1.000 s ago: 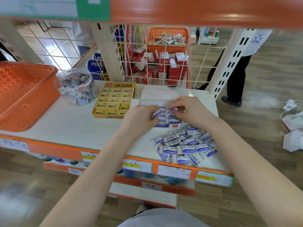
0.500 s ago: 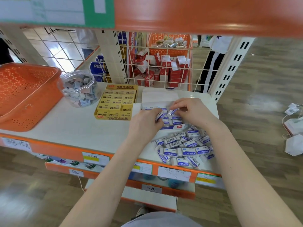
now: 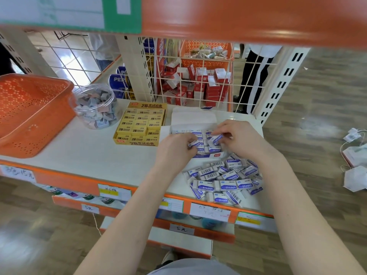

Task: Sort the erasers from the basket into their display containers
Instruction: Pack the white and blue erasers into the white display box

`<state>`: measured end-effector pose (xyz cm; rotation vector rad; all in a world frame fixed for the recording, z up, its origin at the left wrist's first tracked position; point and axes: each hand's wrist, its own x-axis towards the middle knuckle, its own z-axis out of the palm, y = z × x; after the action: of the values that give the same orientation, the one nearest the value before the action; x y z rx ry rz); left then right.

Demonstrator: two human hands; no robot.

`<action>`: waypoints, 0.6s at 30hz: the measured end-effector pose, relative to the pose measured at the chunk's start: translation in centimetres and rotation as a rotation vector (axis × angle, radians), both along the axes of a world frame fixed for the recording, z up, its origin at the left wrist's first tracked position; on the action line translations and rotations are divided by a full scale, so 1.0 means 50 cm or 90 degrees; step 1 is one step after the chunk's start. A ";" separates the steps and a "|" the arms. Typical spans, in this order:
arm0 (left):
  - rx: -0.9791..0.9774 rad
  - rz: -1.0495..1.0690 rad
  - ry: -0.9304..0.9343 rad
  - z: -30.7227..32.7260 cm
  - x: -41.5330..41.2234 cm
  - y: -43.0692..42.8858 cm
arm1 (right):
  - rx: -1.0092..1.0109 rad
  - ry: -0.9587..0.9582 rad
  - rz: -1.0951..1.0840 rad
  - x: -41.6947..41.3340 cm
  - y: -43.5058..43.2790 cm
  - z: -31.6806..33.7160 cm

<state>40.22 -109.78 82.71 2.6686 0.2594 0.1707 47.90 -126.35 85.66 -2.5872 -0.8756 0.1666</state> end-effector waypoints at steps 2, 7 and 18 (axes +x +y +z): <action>0.006 -0.008 0.020 0.003 0.007 0.002 | -0.037 0.037 0.018 0.001 -0.013 0.018; 0.009 -0.001 0.033 0.004 0.013 0.001 | -0.080 0.060 0.048 -0.007 -0.015 0.030; 0.023 0.003 0.030 0.005 0.009 -0.003 | -0.114 0.101 0.035 -0.015 -0.010 0.045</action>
<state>40.65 -109.94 82.93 2.7102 0.2800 0.1148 47.13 -126.83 87.93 -2.6693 -0.9108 0.4803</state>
